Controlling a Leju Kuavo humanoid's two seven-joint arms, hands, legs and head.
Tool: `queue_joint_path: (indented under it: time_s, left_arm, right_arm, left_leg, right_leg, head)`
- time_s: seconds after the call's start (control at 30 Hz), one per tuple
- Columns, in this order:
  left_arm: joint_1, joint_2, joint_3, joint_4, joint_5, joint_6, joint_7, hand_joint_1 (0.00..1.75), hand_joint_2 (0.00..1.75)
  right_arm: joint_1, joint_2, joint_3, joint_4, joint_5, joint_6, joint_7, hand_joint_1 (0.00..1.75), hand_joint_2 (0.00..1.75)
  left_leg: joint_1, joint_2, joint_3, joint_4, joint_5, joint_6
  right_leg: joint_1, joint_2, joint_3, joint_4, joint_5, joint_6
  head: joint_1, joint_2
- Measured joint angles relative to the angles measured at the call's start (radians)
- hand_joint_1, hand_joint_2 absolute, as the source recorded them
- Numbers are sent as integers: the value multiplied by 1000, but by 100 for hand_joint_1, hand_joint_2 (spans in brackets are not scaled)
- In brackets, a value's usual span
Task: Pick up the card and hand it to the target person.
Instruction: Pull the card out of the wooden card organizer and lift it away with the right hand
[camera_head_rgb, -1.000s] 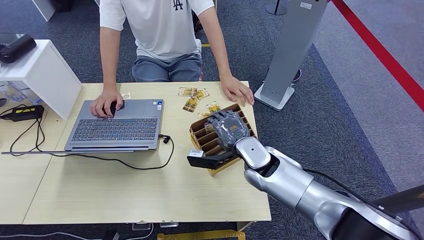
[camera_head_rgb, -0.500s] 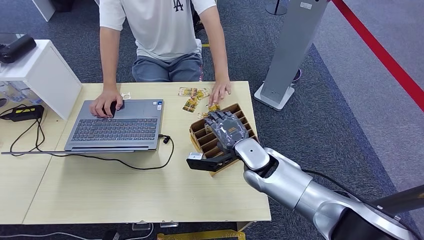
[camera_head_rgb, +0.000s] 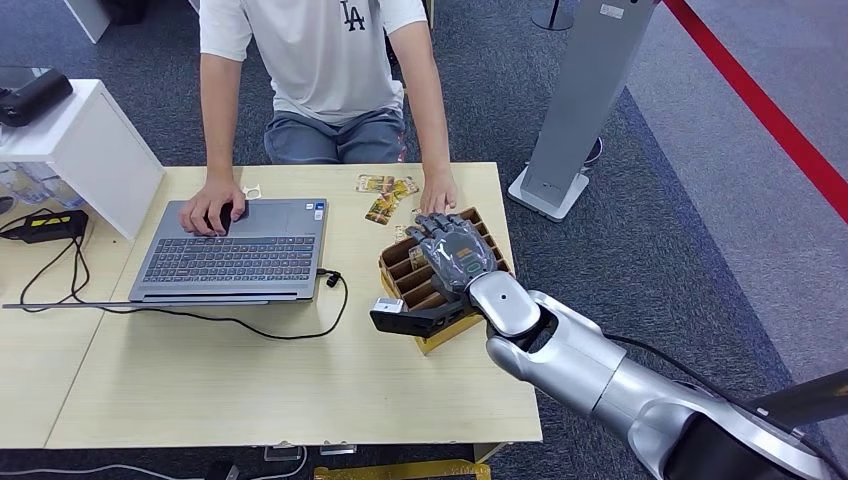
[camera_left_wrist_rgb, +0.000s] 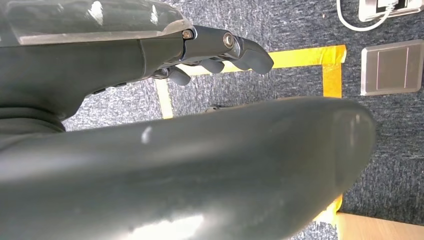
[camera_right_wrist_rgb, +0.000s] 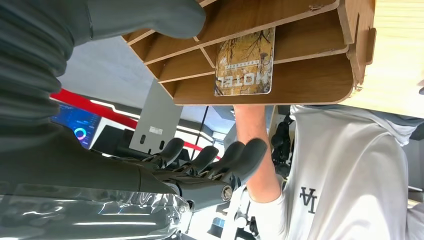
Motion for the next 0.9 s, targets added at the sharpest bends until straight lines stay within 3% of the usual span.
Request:
queue_joint_path:
  time_s: [0.03,0.27,0.53,0.9]
  left_arm:
    - [0,0,0,0,0,0,0,0,0]
    - [0,0,-1,0,-1,0,1,0,0]
    - [0,-1,-1,0,-1,0,2,0,0]
    - [1,-1,-1,0,1,0,2,0,0]
  right_arm:
    - [0,0,0,1,-2,2,-1,93,175]
    - [1,0,1,17,-16,4,-10,96,175]
    - [1,1,1,29,-19,3,-17,65,175]
    - [0,0,0,19,-16,-7,-8,61,175]
  left_leg:
    - [0,0,0,0,0,0]
    - [0,0,0,0,0,0]
    - [0,0,0,0,0,0]
    - [0,0,0,0,0,0]
  right_leg:
    - [0,0,0,0,0,0]
    - [0,0,0,0,0,0]
    - [0,0,0,0,0,0]
    - [0,0,0,0,0,0]
  head:
    - [0,0]
    - [0,0]
    - [0,0]
    - [0,0]
